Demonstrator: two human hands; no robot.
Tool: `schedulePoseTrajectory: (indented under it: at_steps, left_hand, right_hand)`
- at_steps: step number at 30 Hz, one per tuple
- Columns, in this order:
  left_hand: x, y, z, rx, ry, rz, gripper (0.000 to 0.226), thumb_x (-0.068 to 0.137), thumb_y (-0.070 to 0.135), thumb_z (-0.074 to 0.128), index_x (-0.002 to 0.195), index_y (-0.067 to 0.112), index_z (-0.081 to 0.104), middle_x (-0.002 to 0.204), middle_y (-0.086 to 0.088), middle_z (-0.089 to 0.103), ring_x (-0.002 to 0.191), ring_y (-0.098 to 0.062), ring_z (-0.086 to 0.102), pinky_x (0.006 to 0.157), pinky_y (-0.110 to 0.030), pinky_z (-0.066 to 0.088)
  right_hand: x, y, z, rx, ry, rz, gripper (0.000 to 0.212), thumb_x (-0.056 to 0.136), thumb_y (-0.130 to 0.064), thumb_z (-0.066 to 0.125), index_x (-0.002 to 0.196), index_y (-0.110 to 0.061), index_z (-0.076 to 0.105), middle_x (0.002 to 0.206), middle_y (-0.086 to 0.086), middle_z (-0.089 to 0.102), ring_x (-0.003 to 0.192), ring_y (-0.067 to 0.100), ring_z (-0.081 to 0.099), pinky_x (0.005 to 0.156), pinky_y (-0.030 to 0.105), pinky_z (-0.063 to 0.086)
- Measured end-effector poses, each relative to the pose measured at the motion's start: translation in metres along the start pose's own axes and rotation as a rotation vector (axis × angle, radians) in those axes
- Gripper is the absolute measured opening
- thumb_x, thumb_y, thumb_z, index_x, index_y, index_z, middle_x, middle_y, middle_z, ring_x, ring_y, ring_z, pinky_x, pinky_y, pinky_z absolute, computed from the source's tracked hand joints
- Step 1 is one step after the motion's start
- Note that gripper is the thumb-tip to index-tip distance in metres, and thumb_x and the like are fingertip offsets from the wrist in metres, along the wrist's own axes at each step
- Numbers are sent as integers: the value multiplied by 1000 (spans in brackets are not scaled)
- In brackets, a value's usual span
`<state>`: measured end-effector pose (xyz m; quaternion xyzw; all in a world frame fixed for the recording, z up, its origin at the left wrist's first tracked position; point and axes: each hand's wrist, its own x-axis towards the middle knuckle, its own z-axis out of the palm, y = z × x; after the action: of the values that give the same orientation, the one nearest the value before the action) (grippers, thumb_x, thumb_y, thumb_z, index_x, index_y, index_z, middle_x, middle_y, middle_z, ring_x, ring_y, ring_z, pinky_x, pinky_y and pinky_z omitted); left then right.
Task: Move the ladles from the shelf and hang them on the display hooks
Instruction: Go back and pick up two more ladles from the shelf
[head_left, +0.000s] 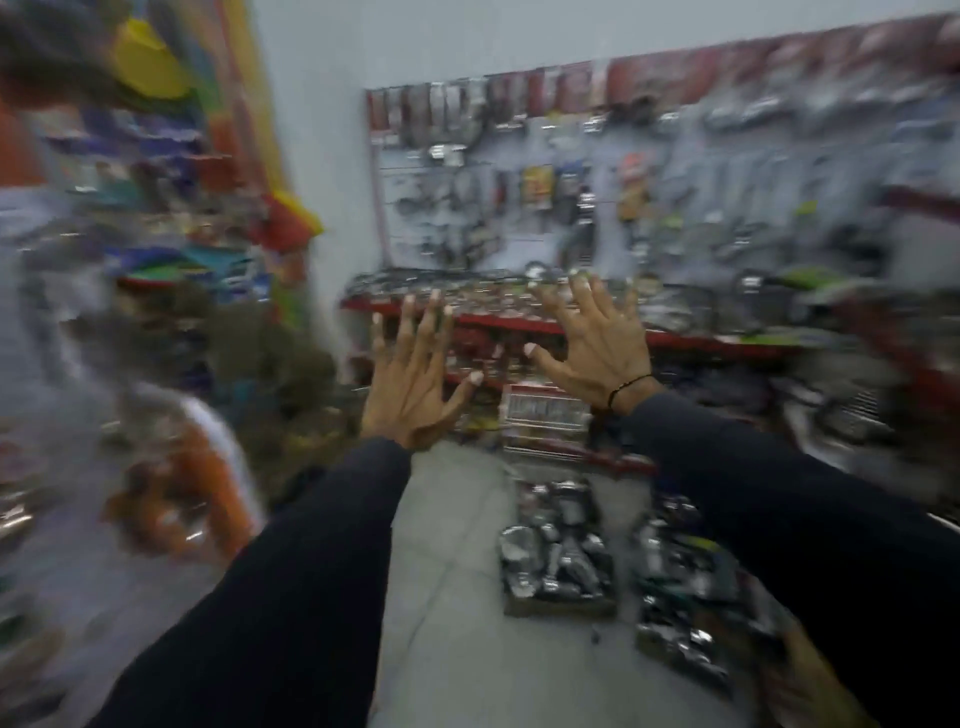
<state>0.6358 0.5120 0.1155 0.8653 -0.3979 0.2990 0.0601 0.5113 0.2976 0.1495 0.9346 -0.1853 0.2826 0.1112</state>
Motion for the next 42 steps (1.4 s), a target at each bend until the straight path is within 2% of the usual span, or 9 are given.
schedulePoseTrajectory:
  at_steps: [5,13,20,24,27,30,34,39,42]
  left_hand:
    - [51,188,16,-205,-59,285,90,93,73,3,162,15,-2,173,-9,-7,159,-32,-9,123,-65,-5]
    - [10,467,-13,-604,-76,712,95,89,73,2,163,13,4,173,-9,-5,158,-33,-11,123,-62,-9]
    - [-109,644,-85,-873,-120,1054,83,98,63,24,161,8,18,171,-16,10,158,-38,7,124,-59,0]
    - [-190,698,-131,-1040,-257,1310,56,97,44,44,130,0,57,139,-23,52,124,-42,52,104,-51,42]
    - [-250,728,-157,-968,-481,1483,42,98,32,46,122,0,60,128,-20,58,121,-37,58,106,-42,42]
    - [-285,748,-166,-940,-749,1388,48,94,28,54,135,1,54,132,-24,61,119,-40,61,96,-40,49]
    - [-292,762,-163,-967,-900,1198,29,85,25,57,106,7,66,114,-17,71,89,-31,68,73,-34,56]
    - [-292,774,-168,-1050,-1133,979,45,86,19,58,127,2,58,123,-20,66,106,-37,66,90,-41,57]
    - [-275,777,-167,-1129,-1292,869,40,85,15,62,123,0,62,115,-18,69,98,-32,69,75,-35,57]
  right_hand:
    - [-122,165,-38,-201,-89,428,85,81,-84,22,157,-48,14,167,14,26,156,34,17,119,68,6]
    - [-356,286,-127,-432,-181,1019,83,81,-78,31,157,-44,23,167,10,26,155,32,19,118,69,6]
    - [-542,286,-221,-611,-271,1496,86,82,-75,32,159,-44,6,170,10,15,157,30,9,118,69,0]
    - [-620,253,-258,-632,-224,1765,83,83,-63,42,157,-35,18,156,15,39,144,34,33,110,61,26]
    - [-660,233,-270,-545,-83,2002,79,84,-52,54,151,-19,29,141,16,50,130,37,46,100,52,40]
    - [-684,225,-274,-355,114,2175,70,81,-40,67,138,-5,44,133,20,58,122,39,56,96,44,51]
    - [-693,227,-261,-68,359,2289,49,75,-33,76,112,-3,69,115,16,73,103,33,71,86,37,60]
    - [-699,242,-247,122,601,2338,38,69,-16,77,103,1,74,104,17,77,95,31,75,74,31,60]
    - [-690,253,-245,264,758,2296,28,70,-3,79,96,7,76,95,23,78,86,36,77,81,44,64]
